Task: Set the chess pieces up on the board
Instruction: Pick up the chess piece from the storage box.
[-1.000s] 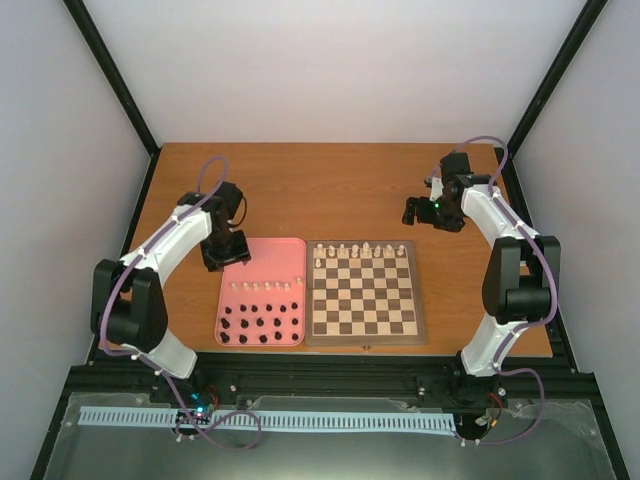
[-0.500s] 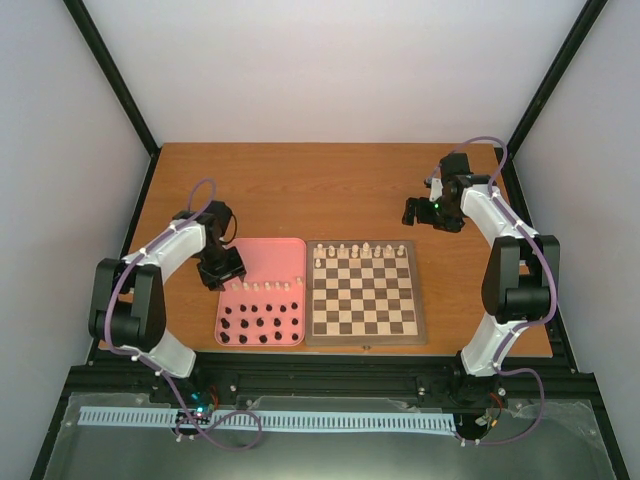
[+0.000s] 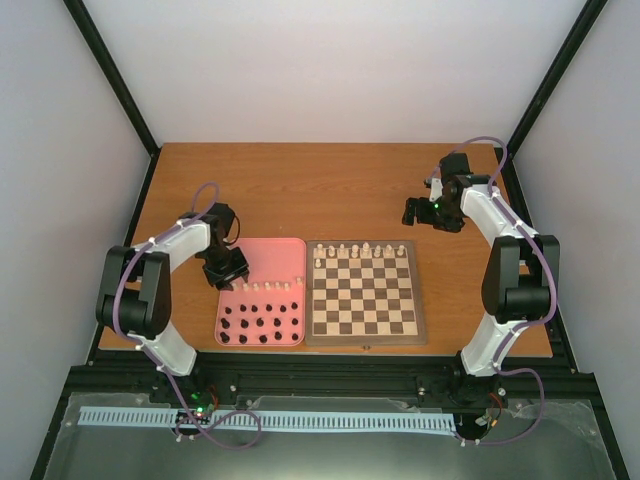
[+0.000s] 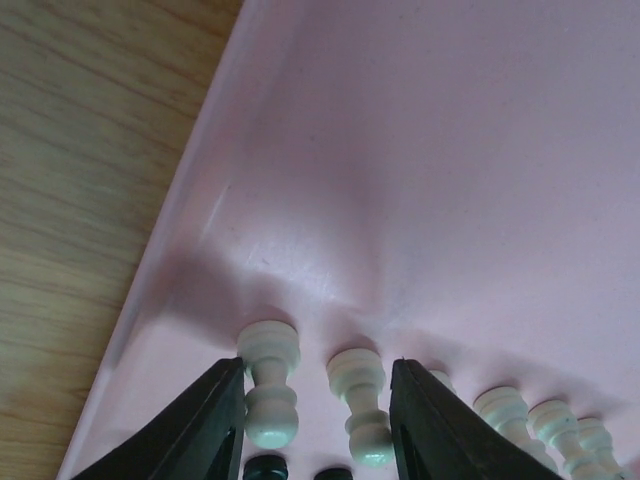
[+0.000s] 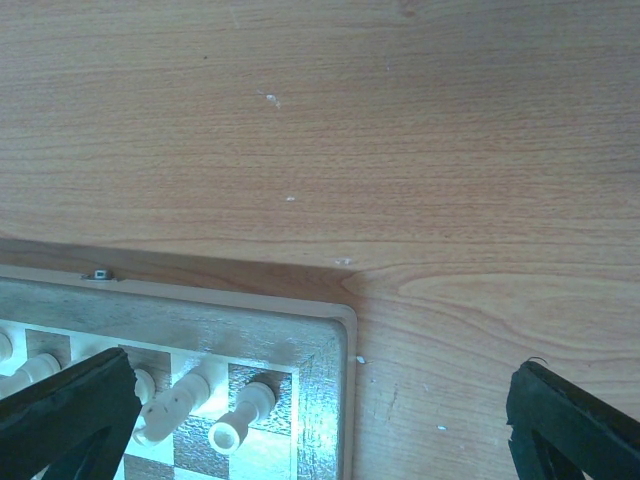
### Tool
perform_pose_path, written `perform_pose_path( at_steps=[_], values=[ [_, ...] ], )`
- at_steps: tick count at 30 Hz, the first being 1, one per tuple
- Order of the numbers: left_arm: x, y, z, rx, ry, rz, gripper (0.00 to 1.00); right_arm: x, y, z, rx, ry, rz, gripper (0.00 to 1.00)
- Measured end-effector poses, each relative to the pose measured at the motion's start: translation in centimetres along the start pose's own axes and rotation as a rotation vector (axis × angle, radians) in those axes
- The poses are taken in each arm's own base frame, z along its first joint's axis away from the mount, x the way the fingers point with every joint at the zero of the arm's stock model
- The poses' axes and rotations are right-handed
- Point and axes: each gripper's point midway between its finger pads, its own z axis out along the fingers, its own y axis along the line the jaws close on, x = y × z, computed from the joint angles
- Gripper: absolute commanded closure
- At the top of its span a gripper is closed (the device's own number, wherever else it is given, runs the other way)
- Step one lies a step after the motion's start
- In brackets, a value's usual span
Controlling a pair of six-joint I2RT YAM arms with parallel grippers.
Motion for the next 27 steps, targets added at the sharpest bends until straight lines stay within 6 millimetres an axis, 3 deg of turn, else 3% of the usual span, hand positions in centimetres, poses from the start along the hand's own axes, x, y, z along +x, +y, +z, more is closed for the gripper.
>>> perform_pose_path(
  at_steps=[17,27],
  values=[
    [-0.2,0.7,1.0,-0.013,0.022,-0.025,0.77,0.5,-0.3,1.2,0.003,0.033,0.008,0.00],
    [-1.2,-0.2,1.0,-0.009,0.017,-0.024,0.89,0.5,-0.4,1.2,0.004,0.035,0.006,0.00]
  ],
)
